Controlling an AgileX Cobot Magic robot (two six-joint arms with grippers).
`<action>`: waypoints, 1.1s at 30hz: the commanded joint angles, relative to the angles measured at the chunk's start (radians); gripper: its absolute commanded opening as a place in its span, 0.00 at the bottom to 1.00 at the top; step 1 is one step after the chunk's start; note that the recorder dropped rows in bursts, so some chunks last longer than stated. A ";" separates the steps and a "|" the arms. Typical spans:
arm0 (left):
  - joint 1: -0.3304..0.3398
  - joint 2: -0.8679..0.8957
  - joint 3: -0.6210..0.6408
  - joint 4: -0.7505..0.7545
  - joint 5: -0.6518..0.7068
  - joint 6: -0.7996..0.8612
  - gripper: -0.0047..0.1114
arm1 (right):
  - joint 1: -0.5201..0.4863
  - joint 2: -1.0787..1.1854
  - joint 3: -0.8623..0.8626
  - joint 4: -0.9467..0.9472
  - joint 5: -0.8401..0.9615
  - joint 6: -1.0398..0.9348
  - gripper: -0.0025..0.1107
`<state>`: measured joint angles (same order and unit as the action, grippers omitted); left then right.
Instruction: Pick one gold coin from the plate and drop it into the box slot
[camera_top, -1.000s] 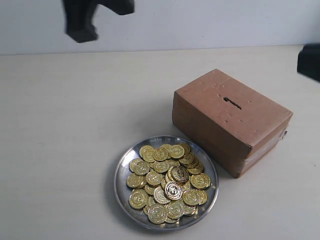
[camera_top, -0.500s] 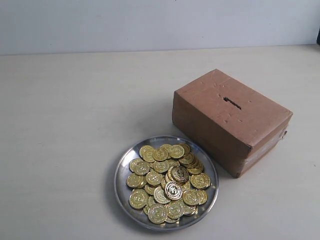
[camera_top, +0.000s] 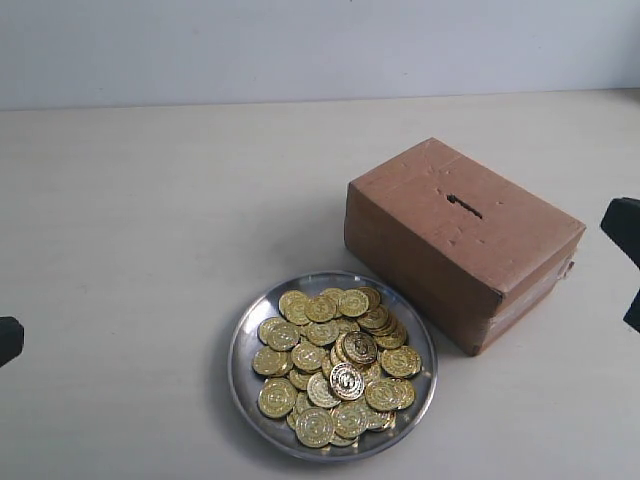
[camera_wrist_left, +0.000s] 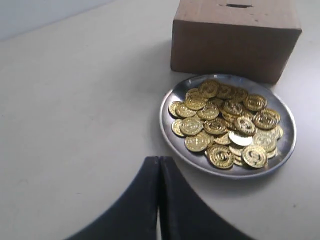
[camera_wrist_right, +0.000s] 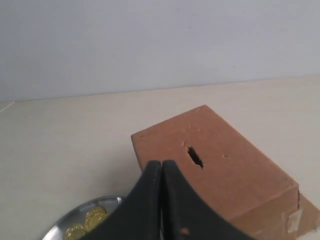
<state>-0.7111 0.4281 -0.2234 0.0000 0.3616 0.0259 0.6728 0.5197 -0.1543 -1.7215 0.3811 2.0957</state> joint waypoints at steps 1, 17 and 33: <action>0.002 -0.008 0.081 -0.013 -0.186 -0.143 0.04 | 0.001 -0.007 0.020 -0.023 0.010 0.028 0.02; 0.002 -0.008 0.223 -0.016 -0.281 -0.335 0.04 | 0.001 -0.007 0.050 -0.023 0.009 0.028 0.02; 0.172 -0.133 0.223 -0.016 -0.281 -0.338 0.04 | -0.157 -0.319 0.050 -0.023 -0.035 0.028 0.02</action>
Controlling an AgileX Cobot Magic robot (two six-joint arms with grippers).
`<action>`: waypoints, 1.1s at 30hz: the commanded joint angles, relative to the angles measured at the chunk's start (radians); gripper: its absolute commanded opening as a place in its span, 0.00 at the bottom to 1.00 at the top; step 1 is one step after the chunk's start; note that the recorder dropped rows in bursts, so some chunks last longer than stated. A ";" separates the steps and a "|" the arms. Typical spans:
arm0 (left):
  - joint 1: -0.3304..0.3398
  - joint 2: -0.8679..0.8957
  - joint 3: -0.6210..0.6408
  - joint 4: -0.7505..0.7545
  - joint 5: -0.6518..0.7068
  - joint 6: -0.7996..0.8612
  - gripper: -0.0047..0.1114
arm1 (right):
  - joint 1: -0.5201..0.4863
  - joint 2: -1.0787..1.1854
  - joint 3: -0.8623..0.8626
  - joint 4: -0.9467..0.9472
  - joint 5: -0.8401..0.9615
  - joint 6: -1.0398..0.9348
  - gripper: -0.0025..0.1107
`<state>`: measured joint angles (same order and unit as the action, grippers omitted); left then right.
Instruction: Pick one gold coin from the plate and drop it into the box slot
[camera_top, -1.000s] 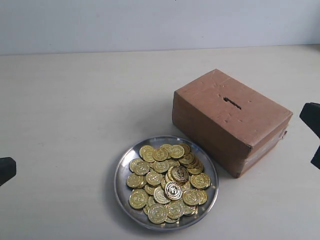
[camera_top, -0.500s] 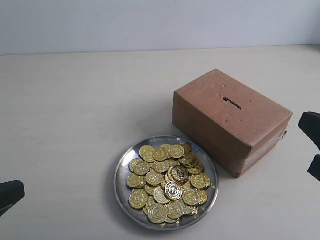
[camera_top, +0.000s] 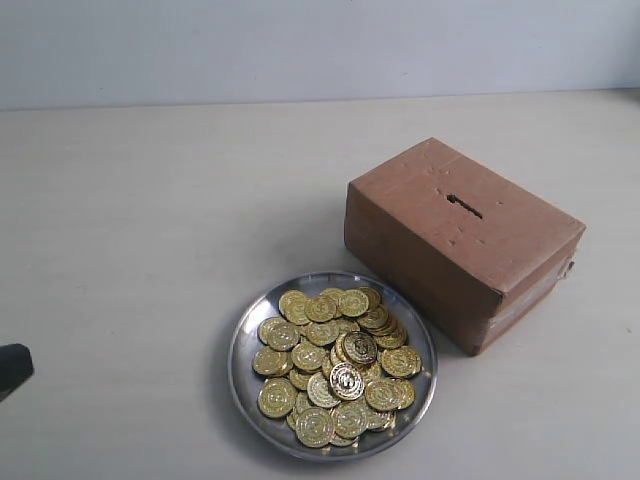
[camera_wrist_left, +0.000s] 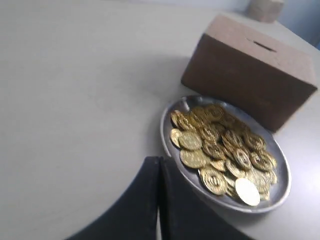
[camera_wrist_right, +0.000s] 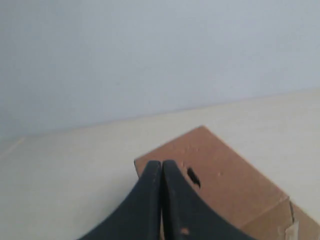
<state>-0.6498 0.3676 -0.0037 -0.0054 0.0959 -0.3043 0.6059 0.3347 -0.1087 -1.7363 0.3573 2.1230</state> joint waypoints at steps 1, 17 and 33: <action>0.176 -0.106 0.004 -0.010 -0.015 -0.008 0.04 | -0.142 -0.189 0.005 -0.008 -0.011 0.000 0.02; 0.502 -0.368 0.004 -0.010 -0.020 -0.003 0.04 | -0.544 -0.335 0.005 -0.008 -0.013 -0.001 0.02; 0.502 -0.368 0.004 -0.010 -0.020 -0.003 0.04 | -0.544 -0.335 0.005 -0.008 -0.030 -0.001 0.02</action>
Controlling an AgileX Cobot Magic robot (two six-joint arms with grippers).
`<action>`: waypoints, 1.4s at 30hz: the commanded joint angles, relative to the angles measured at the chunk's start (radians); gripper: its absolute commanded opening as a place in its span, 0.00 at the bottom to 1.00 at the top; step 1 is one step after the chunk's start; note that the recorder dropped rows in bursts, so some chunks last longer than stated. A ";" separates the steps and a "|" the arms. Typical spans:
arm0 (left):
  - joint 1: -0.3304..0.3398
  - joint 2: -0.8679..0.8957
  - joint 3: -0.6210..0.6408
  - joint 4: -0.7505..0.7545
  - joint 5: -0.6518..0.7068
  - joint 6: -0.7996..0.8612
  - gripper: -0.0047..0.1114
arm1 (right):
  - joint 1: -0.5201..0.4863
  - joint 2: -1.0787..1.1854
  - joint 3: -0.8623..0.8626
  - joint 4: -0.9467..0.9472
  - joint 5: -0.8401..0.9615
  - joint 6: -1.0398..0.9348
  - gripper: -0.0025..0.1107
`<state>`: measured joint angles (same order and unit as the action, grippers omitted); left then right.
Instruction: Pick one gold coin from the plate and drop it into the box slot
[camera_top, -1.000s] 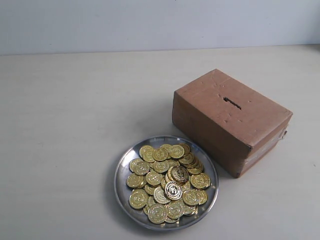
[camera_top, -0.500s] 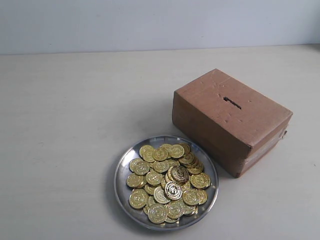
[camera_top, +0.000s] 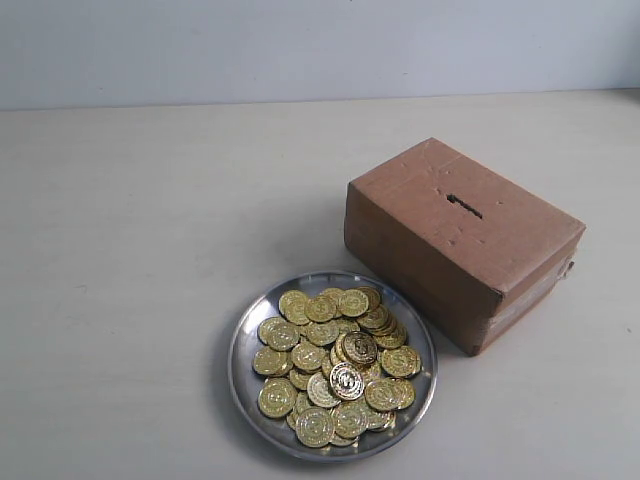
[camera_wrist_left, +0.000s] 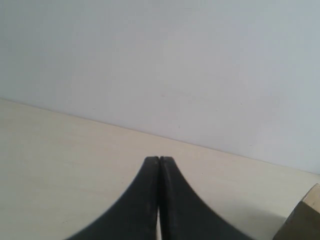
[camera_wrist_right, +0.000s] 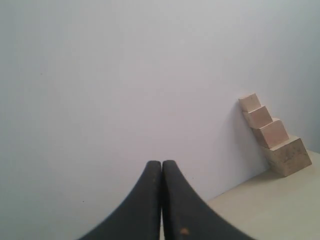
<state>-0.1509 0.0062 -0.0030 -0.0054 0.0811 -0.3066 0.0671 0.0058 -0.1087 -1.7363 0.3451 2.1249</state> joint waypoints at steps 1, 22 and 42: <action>0.003 -0.006 0.003 -0.010 -0.005 -0.001 0.04 | -0.005 -0.006 0.007 0.004 -0.034 -0.003 0.02; 0.003 -0.006 0.003 -0.010 -0.005 0.001 0.04 | 0.027 -0.006 0.109 1.366 -0.295 -1.768 0.02; 0.003 -0.006 0.003 -0.010 -0.005 0.015 0.04 | 0.027 -0.006 0.109 1.691 -0.056 -2.135 0.02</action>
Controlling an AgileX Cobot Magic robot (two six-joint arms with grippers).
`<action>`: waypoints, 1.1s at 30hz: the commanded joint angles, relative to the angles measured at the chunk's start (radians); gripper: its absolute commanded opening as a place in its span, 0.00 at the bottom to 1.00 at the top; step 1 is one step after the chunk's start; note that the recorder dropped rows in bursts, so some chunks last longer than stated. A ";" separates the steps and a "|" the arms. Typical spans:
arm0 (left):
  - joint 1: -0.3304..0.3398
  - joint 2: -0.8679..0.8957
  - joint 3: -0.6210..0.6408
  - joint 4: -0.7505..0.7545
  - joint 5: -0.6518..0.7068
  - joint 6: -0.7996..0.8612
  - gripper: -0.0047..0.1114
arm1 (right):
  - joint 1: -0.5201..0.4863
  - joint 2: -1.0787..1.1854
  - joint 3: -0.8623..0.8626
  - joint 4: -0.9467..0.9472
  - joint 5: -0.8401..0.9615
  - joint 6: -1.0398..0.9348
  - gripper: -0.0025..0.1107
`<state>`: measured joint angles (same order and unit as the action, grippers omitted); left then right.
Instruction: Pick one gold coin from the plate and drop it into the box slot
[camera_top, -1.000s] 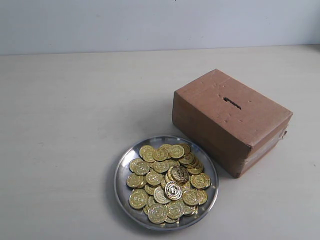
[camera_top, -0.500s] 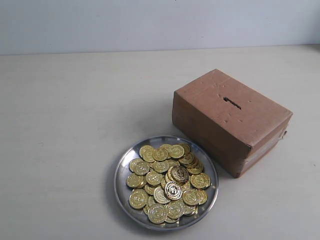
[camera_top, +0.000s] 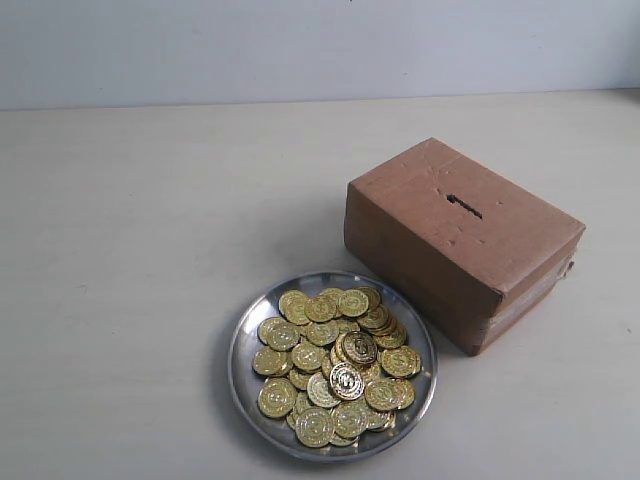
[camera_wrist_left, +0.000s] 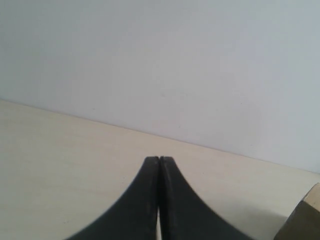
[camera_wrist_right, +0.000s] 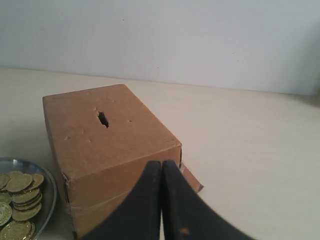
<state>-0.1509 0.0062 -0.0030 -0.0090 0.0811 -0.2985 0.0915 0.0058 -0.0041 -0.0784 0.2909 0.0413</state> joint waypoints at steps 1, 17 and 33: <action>0.003 -0.006 0.003 -0.007 -0.005 0.007 0.04 | 0.002 -0.006 0.004 0.034 -0.002 -0.049 0.02; 0.003 -0.006 0.003 -0.007 -0.005 0.007 0.04 | 0.002 -0.006 0.004 0.036 -0.010 -0.036 0.02; 0.003 -0.006 0.003 -0.007 -0.005 0.007 0.04 | 0.002 -0.006 0.004 0.036 -0.010 -0.036 0.02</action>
<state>-0.1509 0.0062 -0.0030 -0.0090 0.0811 -0.2960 0.0915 0.0058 -0.0041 -0.0442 0.2926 0.0059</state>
